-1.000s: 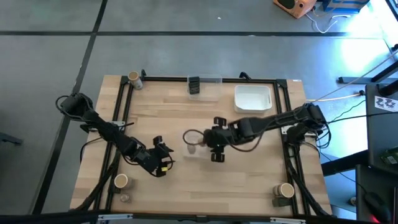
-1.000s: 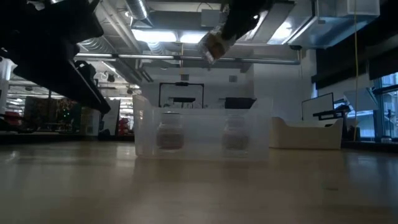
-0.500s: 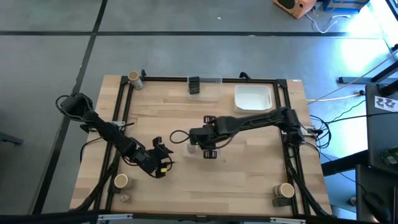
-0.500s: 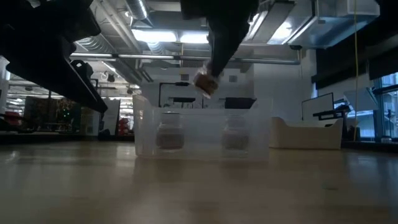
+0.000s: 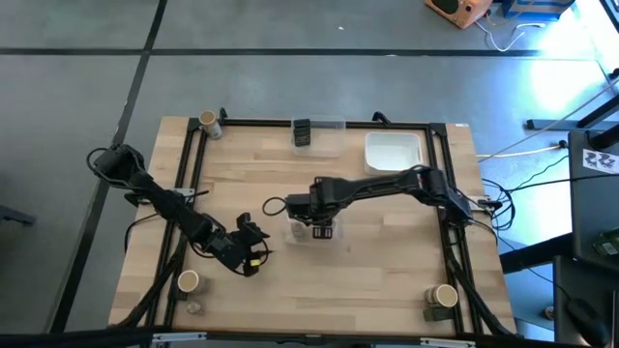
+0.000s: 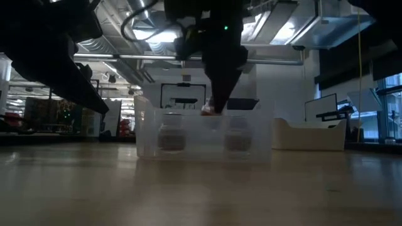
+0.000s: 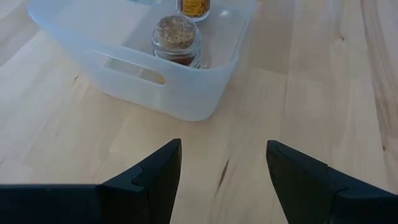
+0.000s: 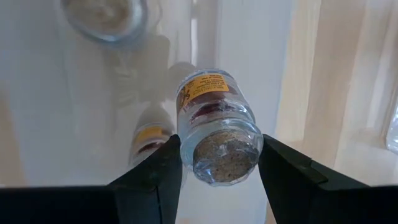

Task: Sort spices by type
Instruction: Put the right transparent seasoning bottle into the bottom transparent bin

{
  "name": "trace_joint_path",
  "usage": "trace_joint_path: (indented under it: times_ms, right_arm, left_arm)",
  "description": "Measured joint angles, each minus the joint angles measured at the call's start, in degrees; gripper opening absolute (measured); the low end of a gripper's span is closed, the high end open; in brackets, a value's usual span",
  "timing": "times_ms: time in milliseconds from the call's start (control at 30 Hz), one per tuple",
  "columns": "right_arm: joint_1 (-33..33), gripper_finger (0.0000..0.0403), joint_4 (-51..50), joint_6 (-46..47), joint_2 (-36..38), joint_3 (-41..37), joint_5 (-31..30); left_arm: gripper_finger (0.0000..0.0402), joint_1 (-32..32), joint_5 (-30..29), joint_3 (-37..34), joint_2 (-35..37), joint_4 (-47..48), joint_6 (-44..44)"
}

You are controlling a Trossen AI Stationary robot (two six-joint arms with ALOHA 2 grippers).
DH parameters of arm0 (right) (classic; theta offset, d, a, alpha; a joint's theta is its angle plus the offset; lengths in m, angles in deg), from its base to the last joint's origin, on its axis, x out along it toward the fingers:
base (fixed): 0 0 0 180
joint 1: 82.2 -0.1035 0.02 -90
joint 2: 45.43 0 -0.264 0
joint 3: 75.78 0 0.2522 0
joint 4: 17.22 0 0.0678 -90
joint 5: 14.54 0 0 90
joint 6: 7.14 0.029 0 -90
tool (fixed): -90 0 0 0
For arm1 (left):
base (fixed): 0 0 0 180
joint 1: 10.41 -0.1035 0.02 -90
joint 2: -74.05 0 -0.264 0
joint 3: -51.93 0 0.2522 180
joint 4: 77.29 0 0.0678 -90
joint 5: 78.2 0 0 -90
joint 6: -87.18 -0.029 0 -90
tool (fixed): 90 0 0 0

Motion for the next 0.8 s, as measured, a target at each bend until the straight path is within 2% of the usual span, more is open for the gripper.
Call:
trace_joint_path:
  times_ms: [800]
  right_arm:
    - [-0.1,0.0182,4.0,0.8,-1.0,0.0,3.2]
  left_arm:
    - [0.0219,0.0,-0.1,0.0,0.0,-0.1,-0.1]
